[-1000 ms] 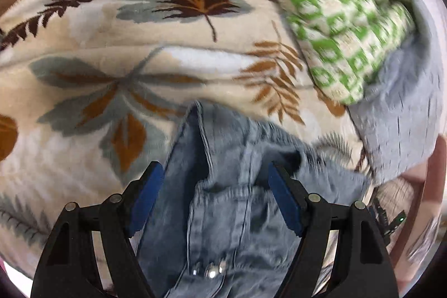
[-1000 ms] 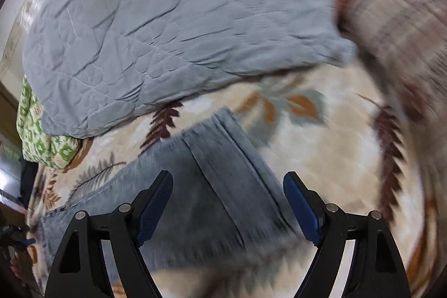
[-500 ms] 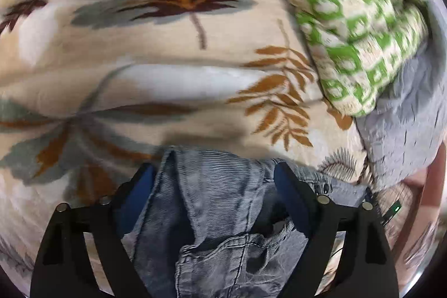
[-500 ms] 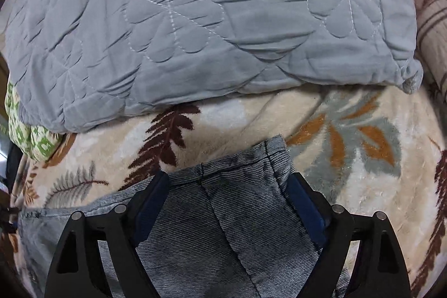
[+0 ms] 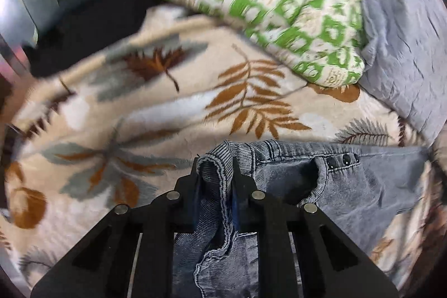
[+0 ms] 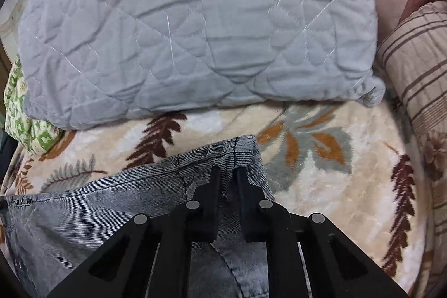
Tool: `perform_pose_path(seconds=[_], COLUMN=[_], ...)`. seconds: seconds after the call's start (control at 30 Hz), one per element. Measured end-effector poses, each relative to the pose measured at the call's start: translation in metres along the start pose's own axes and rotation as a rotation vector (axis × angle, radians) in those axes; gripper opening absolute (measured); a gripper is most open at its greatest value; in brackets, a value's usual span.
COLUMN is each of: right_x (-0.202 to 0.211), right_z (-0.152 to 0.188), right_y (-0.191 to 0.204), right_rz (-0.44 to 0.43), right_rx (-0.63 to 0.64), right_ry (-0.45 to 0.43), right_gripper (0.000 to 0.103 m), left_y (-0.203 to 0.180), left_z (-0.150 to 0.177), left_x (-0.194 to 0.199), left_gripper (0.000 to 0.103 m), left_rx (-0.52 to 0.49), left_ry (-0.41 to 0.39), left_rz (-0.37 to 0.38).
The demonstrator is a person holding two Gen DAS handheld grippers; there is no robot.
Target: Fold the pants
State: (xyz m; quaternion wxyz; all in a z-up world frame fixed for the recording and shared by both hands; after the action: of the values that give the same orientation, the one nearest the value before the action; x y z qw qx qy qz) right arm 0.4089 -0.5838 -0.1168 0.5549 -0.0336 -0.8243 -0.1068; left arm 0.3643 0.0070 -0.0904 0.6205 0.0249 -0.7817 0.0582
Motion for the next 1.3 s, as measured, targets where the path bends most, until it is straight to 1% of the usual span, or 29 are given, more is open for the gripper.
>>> perform_pose_path(seconds=[0.07, 0.2, 0.37, 0.47, 0.53, 0.57, 0.6, 0.67, 0.73, 0.77, 0.83, 0.9, 0.93, 1.0, 1.03, 1.1, 1.13, 1.17, 1.2, 1.23, 1.3], right_x=[0.015, 0.048, 0.095, 0.124, 0.143, 0.153, 0.164, 0.183, 0.197, 0.201, 0.204, 0.198, 0.192, 0.180, 0.173, 0.159, 0.150, 0.143, 0.134, 0.126, 0.108], right_z=[0.001, 0.009, 0.038, 0.064, 0.085, 0.097, 0.110, 0.136, 0.163, 0.175, 0.200, 0.226, 0.237, 0.248, 0.250, 0.249, 0.245, 0.242, 0.238, 0.231, 0.212], right_y=[-0.004, -0.007, -0.013, -0.023, -0.029, -0.032, -0.034, -0.042, -0.049, -0.053, -0.058, -0.062, -0.064, -0.069, -0.070, -0.070, -0.069, -0.067, -0.065, -0.065, -0.067], right_rz=[-0.006, -0.033, -0.086, -0.118, -0.143, -0.149, -0.157, -0.184, -0.196, -0.200, -0.217, -0.218, -0.213, -0.226, -0.244, -0.267, -0.270, -0.279, -0.295, -0.301, -0.308], right_rx=[-0.007, -0.029, -0.080, -0.115, -0.135, -0.143, -0.150, -0.173, -0.193, -0.201, -0.218, -0.231, -0.242, -0.281, -0.309, -0.337, -0.352, -0.362, -0.369, -0.381, -0.396], right_ry=[-0.025, -0.071, -0.124, -0.153, -0.168, -0.178, -0.189, -0.211, -0.214, -0.214, -0.199, -0.160, -0.132, -0.092, -0.069, -0.031, -0.020, -0.017, -0.009, -0.008, -0.009], right_gripper=[0.010, 0.010, 0.010, 0.010, 0.008, 0.003, 0.000, 0.000, 0.000, 0.000, 0.000, 0.000, 0.006, 0.007, 0.010, 0.026, 0.042, 0.055, 0.059, 0.060, 0.060], left_y=[-0.002, -0.009, -0.017, -0.016, -0.014, -0.011, -0.008, -0.002, 0.003, 0.006, 0.011, 0.013, 0.013, 0.014, 0.013, 0.011, 0.008, 0.007, 0.006, 0.007, 0.012], left_z=[0.005, 0.022, 0.051, 0.077, 0.093, 0.105, 0.115, 0.133, 0.152, 0.162, 0.186, 0.201, 0.207, 0.208, 0.207, 0.202, 0.200, 0.199, 0.197, 0.198, 0.197], left_x=[0.016, 0.053, 0.094, 0.119, 0.131, 0.137, 0.141, 0.147, 0.153, 0.156, 0.154, 0.143, 0.135, 0.120, 0.114, 0.106, 0.102, 0.099, 0.095, 0.092, 0.085], left_gripper=[0.015, 0.015, 0.015, 0.015, 0.015, 0.015, 0.015, 0.014, 0.010, 0.010, 0.010, 0.010, 0.010, 0.010, 0.010, 0.010, 0.010, 0.010, 0.010, 0.010, 0.011], left_rx=[-0.020, -0.035, -0.066, -0.075, -0.073, -0.070, -0.065, -0.060, -0.058, -0.061, -0.073, -0.096, -0.106, -0.096, -0.086, -0.065, -0.067, -0.066, -0.057, -0.050, -0.018], left_ry=[-0.052, -0.152, -0.246, -0.292, -0.313, -0.323, -0.328, -0.334, -0.342, -0.345, -0.330, -0.291, -0.268, -0.215, -0.190, -0.164, -0.155, -0.143, -0.123, -0.109, -0.067], left_rz=[-0.033, -0.055, -0.072, -0.067, -0.054, -0.045, -0.035, -0.012, -0.005, 0.003, 0.028, 0.017, 0.006, 0.017, 0.043, 0.065, 0.068, 0.071, 0.088, 0.109, 0.178])
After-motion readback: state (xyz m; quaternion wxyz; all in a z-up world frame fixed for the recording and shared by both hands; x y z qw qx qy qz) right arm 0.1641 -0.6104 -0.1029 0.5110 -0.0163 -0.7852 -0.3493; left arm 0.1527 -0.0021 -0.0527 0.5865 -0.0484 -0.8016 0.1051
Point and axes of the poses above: each gripper's, at about its wrist camera, not at the fingertips, and x roughly against the way its jaws point, y to its left, z to its underside, the point moved 6 cm from there along -x, roughly the way its jaws point, and after that the axes turned 14 degrees about y, right-handed, at the moved point
